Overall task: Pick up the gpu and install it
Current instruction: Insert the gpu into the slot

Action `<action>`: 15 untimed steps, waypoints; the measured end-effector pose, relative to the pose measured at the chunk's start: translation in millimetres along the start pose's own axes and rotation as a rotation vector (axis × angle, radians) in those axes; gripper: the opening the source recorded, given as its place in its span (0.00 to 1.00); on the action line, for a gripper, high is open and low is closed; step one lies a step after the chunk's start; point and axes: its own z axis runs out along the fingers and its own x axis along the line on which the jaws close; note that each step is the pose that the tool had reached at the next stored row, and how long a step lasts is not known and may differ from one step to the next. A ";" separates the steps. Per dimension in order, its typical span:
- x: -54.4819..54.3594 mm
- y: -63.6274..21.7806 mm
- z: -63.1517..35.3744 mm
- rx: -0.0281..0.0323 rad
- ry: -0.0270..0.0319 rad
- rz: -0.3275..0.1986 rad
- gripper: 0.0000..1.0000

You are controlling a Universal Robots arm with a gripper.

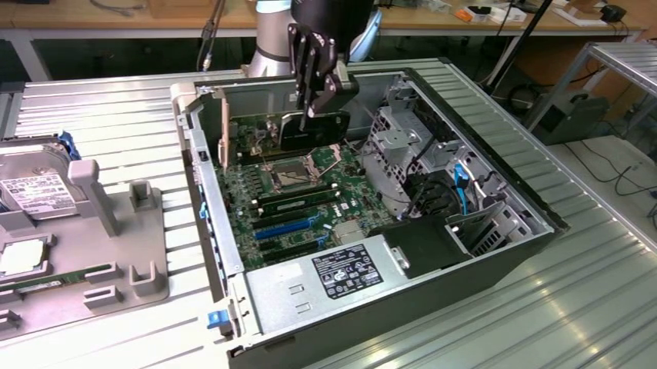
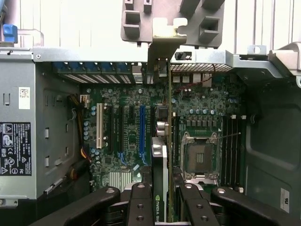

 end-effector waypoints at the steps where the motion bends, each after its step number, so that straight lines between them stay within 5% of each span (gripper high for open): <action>1: 0.0 0.0 0.3 0.0000 0.0000 0.000 0.27; 15: 0.1 -0.2 5.4 0.0000 0.0001 0.000 0.27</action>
